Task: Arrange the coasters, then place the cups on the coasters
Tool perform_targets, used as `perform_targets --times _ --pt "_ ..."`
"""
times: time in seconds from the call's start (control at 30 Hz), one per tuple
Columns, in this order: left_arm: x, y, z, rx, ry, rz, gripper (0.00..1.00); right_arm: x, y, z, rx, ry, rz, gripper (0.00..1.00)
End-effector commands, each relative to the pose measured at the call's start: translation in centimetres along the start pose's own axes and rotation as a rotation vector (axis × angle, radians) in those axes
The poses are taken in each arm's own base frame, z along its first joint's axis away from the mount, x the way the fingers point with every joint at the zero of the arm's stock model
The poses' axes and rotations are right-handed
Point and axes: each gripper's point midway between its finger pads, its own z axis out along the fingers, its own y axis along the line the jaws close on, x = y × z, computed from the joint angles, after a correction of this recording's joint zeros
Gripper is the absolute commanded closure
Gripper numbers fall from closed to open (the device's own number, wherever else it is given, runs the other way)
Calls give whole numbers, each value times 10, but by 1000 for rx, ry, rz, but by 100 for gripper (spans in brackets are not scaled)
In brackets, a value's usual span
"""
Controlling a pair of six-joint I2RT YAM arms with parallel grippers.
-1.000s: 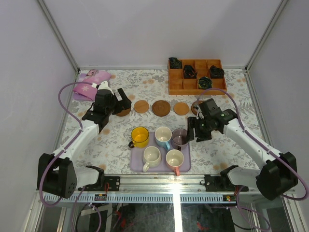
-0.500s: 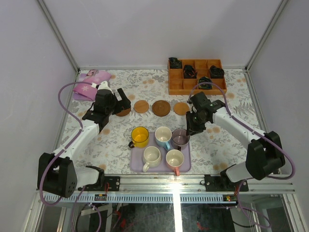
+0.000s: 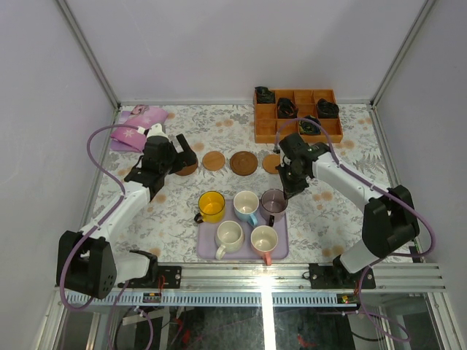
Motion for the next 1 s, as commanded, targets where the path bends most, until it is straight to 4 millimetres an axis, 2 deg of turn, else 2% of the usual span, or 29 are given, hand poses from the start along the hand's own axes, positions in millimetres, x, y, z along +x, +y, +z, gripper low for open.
perform_targets --times 0.0,0.3,0.4,0.57,0.6,0.7,0.77,0.87,0.97 --pt "-10 -1 -1 -2 -49 6 0 -26 -5 -14 54 -76 -143 93" --pt "-12 -3 6 -1 -45 20 0 -44 -14 -20 110 -149 -297 92" --pt "-14 -4 7 0 -47 28 0 -46 -13 -26 112 -171 -284 77" --pt "-16 -7 10 12 -42 36 0 -48 -8 -51 106 -247 -208 32" --pt "-15 -8 11 13 -38 37 0 -47 -6 -57 103 -263 -190 27" --pt "-15 -9 11 18 -35 37 0 -42 -1 -77 80 -313 -131 20" --pt "-17 -10 12 19 -36 40 0 -35 6 -82 37 -323 -93 19" --pt "-19 -11 12 20 -35 55 0 -16 23 -79 -51 -309 -54 19" --pt "-21 -13 14 21 -28 71 0 3 36 -66 -99 -284 -31 19"
